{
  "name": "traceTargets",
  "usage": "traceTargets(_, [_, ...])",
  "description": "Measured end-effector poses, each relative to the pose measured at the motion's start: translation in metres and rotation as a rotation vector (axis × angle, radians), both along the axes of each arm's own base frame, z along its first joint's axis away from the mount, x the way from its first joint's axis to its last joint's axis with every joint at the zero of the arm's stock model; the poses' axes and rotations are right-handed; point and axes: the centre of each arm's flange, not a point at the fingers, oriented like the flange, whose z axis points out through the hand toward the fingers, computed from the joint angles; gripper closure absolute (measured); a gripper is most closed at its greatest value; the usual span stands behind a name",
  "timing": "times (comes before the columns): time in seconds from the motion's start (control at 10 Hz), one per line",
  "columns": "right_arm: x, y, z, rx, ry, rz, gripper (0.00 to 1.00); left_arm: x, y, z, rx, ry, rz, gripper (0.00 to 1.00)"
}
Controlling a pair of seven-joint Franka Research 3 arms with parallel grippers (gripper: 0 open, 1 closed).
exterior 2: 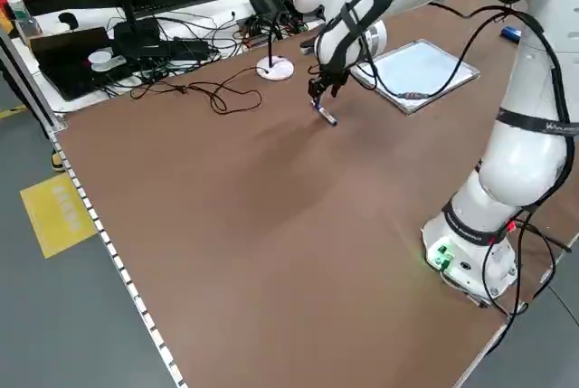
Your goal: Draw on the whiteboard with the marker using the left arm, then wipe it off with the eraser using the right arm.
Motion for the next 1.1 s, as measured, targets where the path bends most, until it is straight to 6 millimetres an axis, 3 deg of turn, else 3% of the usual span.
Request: traceTargets(1.1, [0.000, 0.005, 0.000, 0.001, -0.003, 0.008, 0.00, -0.011, -0.004, -0.035, 0.016, 0.064, -0.050, 0.35])
